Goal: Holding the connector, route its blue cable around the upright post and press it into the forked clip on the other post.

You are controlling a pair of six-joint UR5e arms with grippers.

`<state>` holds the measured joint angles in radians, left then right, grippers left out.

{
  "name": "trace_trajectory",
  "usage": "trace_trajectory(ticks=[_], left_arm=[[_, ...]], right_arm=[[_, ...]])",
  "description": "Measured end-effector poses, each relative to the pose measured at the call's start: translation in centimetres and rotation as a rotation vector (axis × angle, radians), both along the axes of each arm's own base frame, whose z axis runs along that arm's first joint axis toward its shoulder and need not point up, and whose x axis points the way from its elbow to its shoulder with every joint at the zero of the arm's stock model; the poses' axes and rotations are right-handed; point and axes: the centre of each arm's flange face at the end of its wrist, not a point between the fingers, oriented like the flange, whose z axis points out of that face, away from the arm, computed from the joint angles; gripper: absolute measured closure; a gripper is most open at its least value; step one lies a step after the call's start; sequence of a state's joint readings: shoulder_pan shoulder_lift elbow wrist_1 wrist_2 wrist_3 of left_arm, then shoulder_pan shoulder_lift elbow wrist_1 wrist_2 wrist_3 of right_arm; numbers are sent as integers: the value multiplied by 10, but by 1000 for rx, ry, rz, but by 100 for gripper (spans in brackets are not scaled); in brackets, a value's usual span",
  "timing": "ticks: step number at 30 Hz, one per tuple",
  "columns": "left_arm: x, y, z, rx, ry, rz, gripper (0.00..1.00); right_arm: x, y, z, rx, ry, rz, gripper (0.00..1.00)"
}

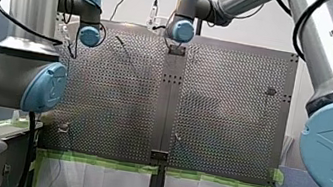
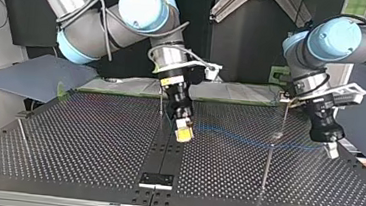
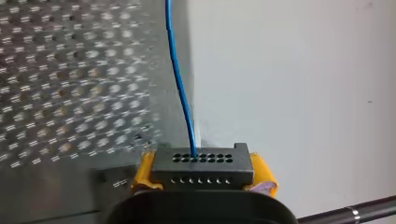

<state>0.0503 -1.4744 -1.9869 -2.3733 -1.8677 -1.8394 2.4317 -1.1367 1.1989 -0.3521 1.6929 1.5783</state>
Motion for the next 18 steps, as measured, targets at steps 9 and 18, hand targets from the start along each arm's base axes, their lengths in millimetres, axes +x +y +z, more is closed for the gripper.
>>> trace_trajectory(ticks=[9, 18], left_arm=[[21, -5, -1, 19, 30, -61, 100], [51, -7, 3, 32, 57, -102, 100]], right_arm=[[-2, -15, 30, -38, -53, 17, 100], [-7, -30, 25, -24, -41, -2, 100]])
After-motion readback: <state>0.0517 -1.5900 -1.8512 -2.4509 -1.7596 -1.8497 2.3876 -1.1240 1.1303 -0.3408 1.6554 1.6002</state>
